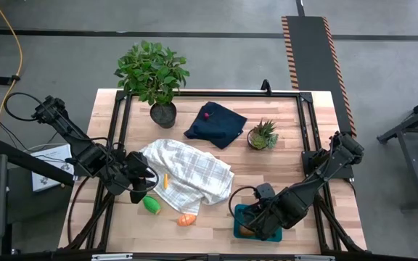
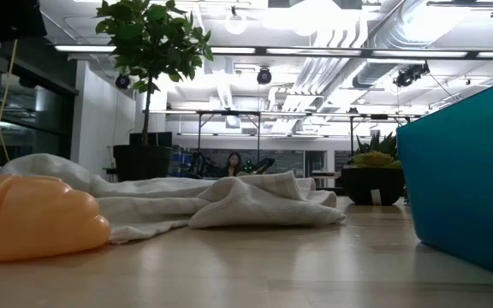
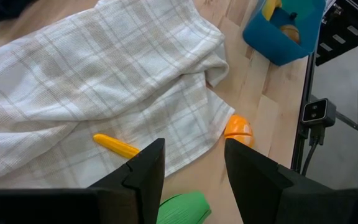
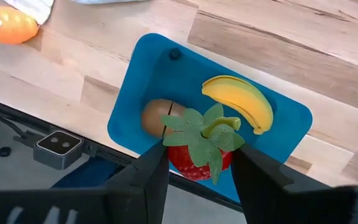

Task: Pick and placing Produce into tupperware
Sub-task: Put the strawberry into the bin

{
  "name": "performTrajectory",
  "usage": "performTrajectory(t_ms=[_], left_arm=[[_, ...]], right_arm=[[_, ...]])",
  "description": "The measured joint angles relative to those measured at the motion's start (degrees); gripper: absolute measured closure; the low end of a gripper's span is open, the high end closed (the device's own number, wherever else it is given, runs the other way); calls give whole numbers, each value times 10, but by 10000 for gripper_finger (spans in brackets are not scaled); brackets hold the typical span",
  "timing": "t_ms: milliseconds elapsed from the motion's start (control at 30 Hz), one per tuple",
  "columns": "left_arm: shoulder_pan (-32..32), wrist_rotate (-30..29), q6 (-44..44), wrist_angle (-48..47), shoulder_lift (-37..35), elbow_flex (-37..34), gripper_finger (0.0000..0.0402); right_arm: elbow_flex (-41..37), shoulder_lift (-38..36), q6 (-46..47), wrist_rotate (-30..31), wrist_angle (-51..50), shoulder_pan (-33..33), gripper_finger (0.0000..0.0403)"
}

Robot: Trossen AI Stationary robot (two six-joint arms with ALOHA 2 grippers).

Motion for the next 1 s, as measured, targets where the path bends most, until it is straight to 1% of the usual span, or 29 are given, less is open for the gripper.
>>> performTrajectory(t_ms=[167,700,1000], left_arm=[[0,0,0,0,0,0,245],[0,0,0,0,0,0,245],[0,2,0,0,0,0,245]], right_arm=[[0,8,11,5,1,0,258],[0,76,8,4,64,0,258],[0,105,9,1,77,0,258]])
